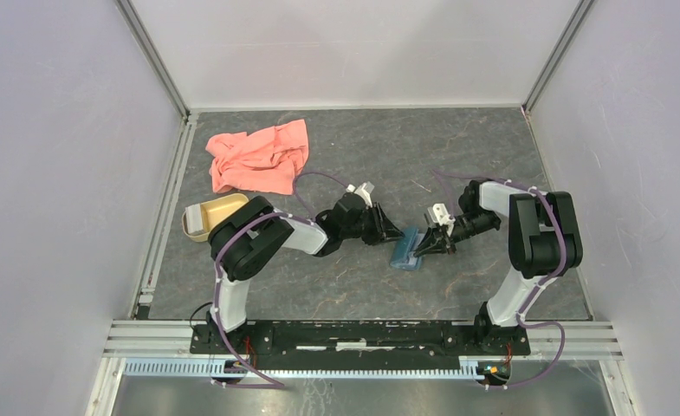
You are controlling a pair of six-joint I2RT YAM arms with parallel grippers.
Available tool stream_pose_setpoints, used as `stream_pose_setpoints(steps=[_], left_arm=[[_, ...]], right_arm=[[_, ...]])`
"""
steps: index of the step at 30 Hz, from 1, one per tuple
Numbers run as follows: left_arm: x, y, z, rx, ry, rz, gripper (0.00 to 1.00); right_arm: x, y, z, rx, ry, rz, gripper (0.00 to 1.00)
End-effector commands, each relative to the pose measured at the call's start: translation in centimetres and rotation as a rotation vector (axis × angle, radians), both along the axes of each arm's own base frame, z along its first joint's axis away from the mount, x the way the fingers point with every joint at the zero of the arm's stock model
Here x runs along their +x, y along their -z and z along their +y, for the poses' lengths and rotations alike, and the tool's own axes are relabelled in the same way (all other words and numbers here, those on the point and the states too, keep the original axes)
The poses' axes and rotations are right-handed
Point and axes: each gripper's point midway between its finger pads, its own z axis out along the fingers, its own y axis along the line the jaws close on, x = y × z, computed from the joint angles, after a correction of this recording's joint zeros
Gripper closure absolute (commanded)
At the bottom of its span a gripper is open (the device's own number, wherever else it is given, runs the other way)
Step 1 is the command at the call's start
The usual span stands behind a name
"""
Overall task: Put the credit cards into the card holder
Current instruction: Close the card holder at the center of the board.
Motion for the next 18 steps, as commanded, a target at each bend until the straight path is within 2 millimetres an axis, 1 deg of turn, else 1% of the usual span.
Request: stream_pose_setpoints(steps=[1, 4, 6, 8, 10, 12, 15, 18], left_arm=[[0.0, 1.3, -0.8, 0.087, 0.046, -0.049, 0.68], [-0.2, 2.1, -1.0, 0.110, 0.059, -0.046, 0.69], [-0.3, 2.3, -1.2, 0.114, 0.067, -0.052, 0.69], [-0.4, 2.0, -1.5, 0.107, 0.084, -0.074, 0.69], [-0.6, 1.2, -2.0, 0.105, 0.109, -0.115, 0.69], [-0.9, 0.6, -2.3, 0.126, 0.131, -0.151, 0.69], [-1.4, 0.2, -2.7, 0.163, 0.153, -0.195, 0.69], [-1.8, 0.3, -2.7, 0.200, 0.163, -0.224, 0.69]], right_arm=[[0.5, -2.0, 0.8, 0.102, -0.029, -0.185, 0.95], [0.4, -2.4, 0.8, 0.108, -0.025, -0.203, 0.94], [0.3, -2.1, 0.7, 0.105, -0.024, -0.190, 0.93], [0.3, -1.6, 0.7, 0.102, -0.027, -0.174, 0.92], [0.4, -1.5, 0.6, 0.101, -0.021, -0.161, 0.92], [0.8, -2.1, 0.8, 0.122, 0.006, -0.157, 0.93], [1.6, -3.6, 0.9, 0.174, 0.069, -0.161, 0.93], [1.8, -4.1, 1.0, 0.198, 0.097, -0.137, 0.84]])
